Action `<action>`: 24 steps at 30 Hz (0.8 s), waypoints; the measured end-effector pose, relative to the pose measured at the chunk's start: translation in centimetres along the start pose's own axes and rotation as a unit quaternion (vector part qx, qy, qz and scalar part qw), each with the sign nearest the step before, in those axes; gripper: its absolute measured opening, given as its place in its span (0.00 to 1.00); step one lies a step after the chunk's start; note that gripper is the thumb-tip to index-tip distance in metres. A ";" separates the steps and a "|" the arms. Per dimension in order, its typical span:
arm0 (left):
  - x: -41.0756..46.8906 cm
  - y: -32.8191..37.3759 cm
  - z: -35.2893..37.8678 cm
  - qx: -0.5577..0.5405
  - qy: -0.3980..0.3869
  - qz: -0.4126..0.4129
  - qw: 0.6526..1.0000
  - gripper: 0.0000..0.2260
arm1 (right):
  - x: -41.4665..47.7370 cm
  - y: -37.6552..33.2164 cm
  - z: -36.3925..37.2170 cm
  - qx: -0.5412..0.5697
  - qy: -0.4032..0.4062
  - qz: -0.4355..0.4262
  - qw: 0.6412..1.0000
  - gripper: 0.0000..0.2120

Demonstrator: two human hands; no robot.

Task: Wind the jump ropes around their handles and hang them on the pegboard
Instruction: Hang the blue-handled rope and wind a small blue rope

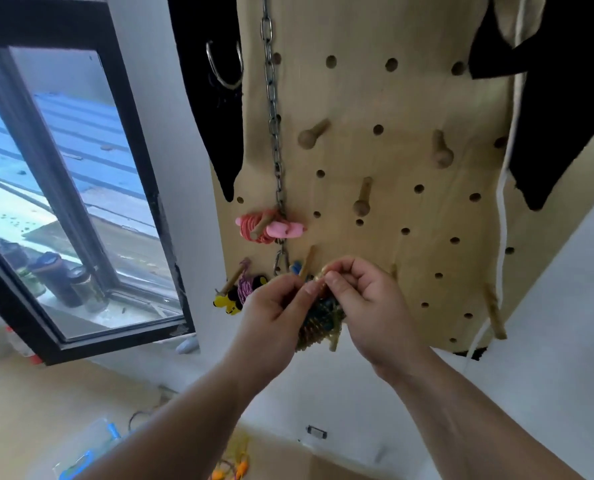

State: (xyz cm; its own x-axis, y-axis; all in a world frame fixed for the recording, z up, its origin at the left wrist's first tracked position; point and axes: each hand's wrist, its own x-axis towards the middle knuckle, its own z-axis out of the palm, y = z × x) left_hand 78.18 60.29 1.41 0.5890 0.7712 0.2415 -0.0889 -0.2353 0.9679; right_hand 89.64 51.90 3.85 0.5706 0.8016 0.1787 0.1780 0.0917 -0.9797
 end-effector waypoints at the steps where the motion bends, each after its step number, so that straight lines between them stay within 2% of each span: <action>1: 1.2 0.2 -0.8 0.015 -0.003 0.016 1.000 0.14 | 0.9 -0.8 0.5 0.004 0.004 0.000 1.000 0.05; 5: 5.8 1.6 -3.2 0.120 -0.009 0.085 0.989 0.18 | 4.1 -3.8 2.3 -0.016 0.032 -0.025 0.999 0.04; 10: 10.4 3.6 -4.3 0.172 -0.011 0.136 0.976 0.15 | 7.0 -6.3 3.5 -0.037 0.096 -0.052 0.993 0.02; 15: 13.1 4.8 -4.7 0.151 -0.040 0.180 0.971 0.12 | 8.8 -7.8 3.4 -0.086 0.167 -0.098 0.977 0.03; 19: 14.7 5.5 -4.6 0.105 -0.066 0.163 0.979 0.11 | 10.0 -8.8 3.5 -0.134 0.210 -0.146 0.957 0.05; 24: 15.6 6.8 -4.7 0.093 -0.067 0.147 0.983 0.12 | 10.9 -8.8 3.7 -0.171 0.227 -0.216 0.934 0.10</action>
State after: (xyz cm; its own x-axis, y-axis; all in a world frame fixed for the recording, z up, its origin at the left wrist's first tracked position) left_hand 83.01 73.48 12.10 0.6608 0.5724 0.4855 -0.1306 -0.5493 0.8254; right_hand 91.35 62.04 14.13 0.6535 0.3940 0.6463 0.6718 0.0916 -0.7351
